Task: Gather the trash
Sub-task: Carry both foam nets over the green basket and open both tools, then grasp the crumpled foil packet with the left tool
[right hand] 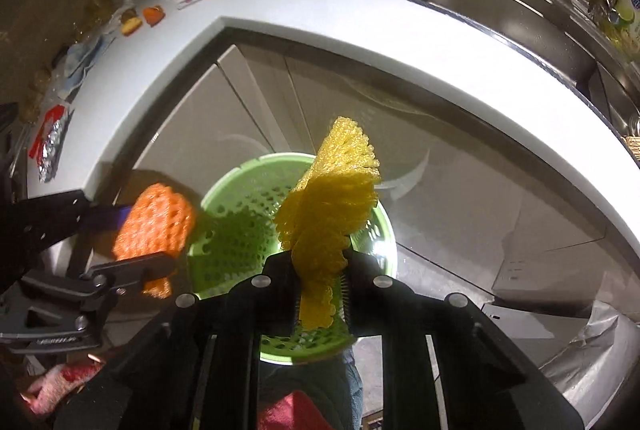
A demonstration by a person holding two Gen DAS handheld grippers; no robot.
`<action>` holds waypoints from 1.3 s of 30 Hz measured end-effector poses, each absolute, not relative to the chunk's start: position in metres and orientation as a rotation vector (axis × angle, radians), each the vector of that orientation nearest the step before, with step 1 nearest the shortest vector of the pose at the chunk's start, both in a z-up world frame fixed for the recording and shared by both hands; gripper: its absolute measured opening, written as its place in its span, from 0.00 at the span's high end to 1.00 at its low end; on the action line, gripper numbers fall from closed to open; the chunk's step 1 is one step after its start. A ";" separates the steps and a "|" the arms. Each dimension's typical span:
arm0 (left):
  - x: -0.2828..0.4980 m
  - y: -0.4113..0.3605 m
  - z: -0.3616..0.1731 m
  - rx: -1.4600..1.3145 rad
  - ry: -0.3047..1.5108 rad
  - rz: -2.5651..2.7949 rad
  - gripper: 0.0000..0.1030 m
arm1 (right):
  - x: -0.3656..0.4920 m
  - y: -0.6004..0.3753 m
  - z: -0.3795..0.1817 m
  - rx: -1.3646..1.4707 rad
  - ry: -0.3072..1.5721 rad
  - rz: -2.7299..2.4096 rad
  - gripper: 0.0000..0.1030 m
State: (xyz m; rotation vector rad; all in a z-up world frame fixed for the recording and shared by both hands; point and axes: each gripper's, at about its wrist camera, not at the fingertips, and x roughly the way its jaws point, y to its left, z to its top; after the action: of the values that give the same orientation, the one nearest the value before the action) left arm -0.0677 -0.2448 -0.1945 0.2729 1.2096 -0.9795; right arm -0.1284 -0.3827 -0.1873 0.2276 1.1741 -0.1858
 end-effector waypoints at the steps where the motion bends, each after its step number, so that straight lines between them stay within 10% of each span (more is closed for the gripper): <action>1: -0.067 -0.252 -0.198 0.277 1.219 -0.964 0.45 | -0.131 -0.386 -0.189 0.218 1.177 -0.177 0.82; 15: -0.060 -0.244 -0.150 0.231 1.107 -0.742 0.13 | -0.126 -0.387 -0.205 0.147 1.208 0.072 0.74; 19: -0.059 -0.233 -0.138 0.218 1.076 -0.653 0.12 | -0.124 -0.376 -0.210 0.071 1.218 0.126 0.23; 22: -0.056 -0.221 -0.131 0.195 1.059 -0.585 0.12 | -0.123 -0.372 -0.209 0.036 1.202 0.145 0.12; 39: -0.010 -0.069 -0.126 0.102 0.980 -0.126 0.12 | -0.061 -0.347 -0.165 0.082 1.089 0.192 0.02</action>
State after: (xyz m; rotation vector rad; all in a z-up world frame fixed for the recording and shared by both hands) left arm -0.0097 -0.0695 -0.1264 0.1020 0.9803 -0.1260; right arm -0.0613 -0.3470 -0.1654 0.0821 1.0892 0.1920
